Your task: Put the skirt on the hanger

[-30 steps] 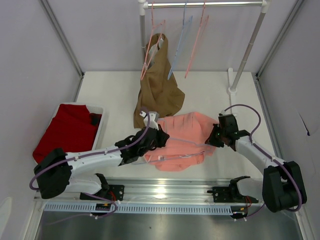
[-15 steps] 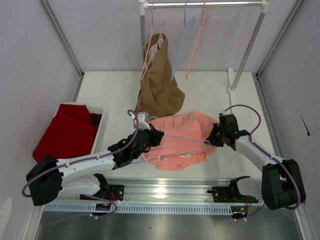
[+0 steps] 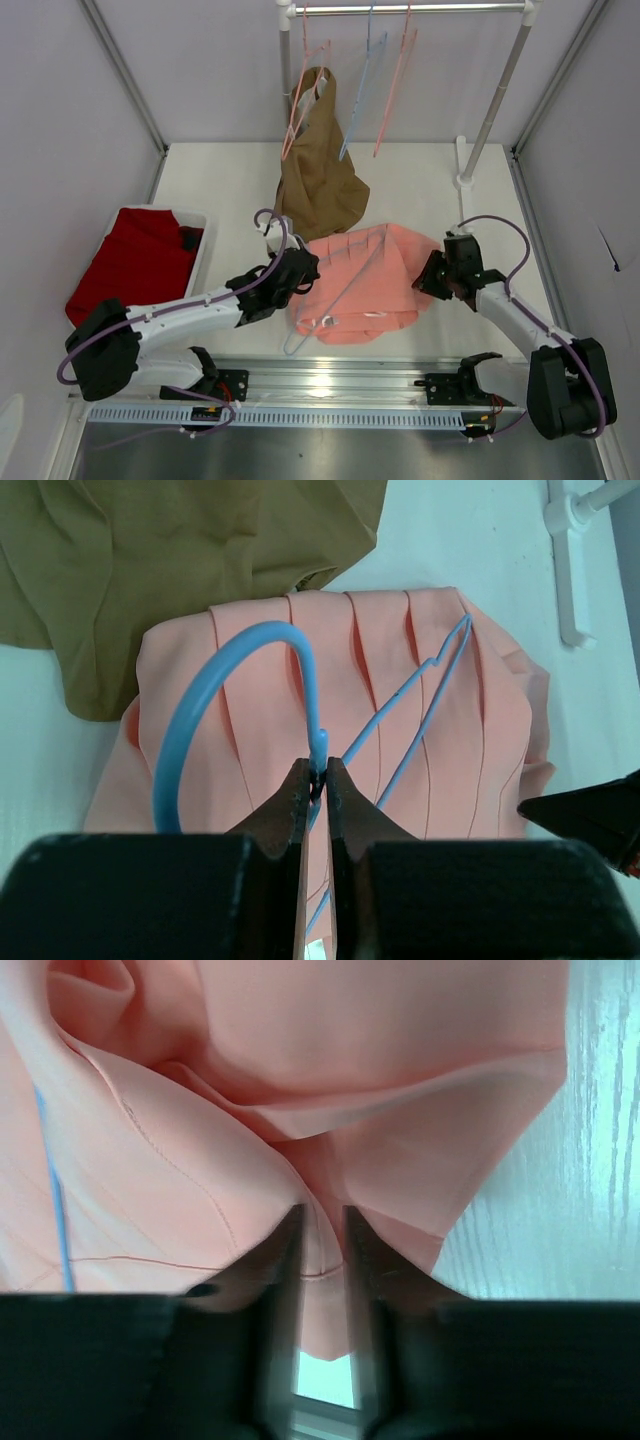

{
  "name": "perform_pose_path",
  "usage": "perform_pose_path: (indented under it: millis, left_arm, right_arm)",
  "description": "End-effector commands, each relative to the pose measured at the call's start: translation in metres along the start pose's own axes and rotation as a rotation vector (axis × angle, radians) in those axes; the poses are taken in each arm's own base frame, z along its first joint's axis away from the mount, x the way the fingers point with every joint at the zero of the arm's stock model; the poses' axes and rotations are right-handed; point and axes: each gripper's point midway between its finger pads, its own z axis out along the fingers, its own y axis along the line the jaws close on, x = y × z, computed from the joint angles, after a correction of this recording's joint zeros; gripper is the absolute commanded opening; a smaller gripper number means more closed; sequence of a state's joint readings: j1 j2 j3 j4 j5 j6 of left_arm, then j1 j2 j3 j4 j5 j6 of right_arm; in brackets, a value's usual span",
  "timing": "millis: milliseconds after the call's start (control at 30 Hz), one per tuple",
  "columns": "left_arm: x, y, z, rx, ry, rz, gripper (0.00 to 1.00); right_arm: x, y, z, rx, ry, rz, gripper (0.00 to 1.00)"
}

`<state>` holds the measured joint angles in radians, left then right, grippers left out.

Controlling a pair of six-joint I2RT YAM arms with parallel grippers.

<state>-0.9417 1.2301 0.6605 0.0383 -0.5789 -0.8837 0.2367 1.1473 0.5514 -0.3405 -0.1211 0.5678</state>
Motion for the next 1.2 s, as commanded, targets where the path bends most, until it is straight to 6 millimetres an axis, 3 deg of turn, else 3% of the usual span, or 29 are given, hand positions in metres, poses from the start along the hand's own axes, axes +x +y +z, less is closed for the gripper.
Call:
perform_pose_path:
  millis: [0,67,133,200,267,433,633,767,967,1167]
  left_arm:
    - [-0.002,0.011,0.003,-0.058,-0.009,0.037,0.0]
    - [-0.001,0.009,0.004,-0.032,-0.015,0.04,0.0]
    - [-0.001,0.008,0.003,-0.012,-0.023,0.047,0.0]
    - [-0.002,0.006,0.003,0.002,-0.026,0.051,0.0]
    - [-0.001,0.007,0.003,0.003,-0.023,0.065,0.0]
    - [0.001,0.003,0.005,0.013,-0.012,0.081,0.0]
    - [0.003,0.002,0.006,0.013,-0.001,0.087,0.0]
    - [0.001,-0.001,0.007,0.018,-0.003,0.089,0.0]
    - [0.001,-0.004,0.009,0.02,-0.003,0.096,0.0]
    - [0.0,-0.008,0.011,0.026,-0.002,0.098,0.0]
  right_arm:
    - [-0.01,0.001,-0.009,-0.005,-0.059,-0.003,0.37]
    - [-0.014,0.006,-0.019,-0.021,-0.085,-0.011,0.55]
    - [-0.013,0.007,-0.027,-0.014,-0.096,-0.025,0.59]
    - [-0.017,0.02,-0.04,-0.048,-0.13,-0.058,0.54]
    - [-0.013,0.025,-0.048,-0.046,-0.136,-0.077,0.41]
    - [0.026,0.06,-0.057,-0.134,-0.077,-0.241,0.29]
    - [0.072,0.09,-0.045,-0.145,-0.01,-0.418,0.27]
    - [0.091,0.105,-0.036,-0.156,0.026,-0.496,0.27]
    - [0.104,0.119,-0.017,-0.166,0.061,-0.567,0.28]
    - [0.102,0.123,-0.003,-0.135,0.063,-0.614,0.31]
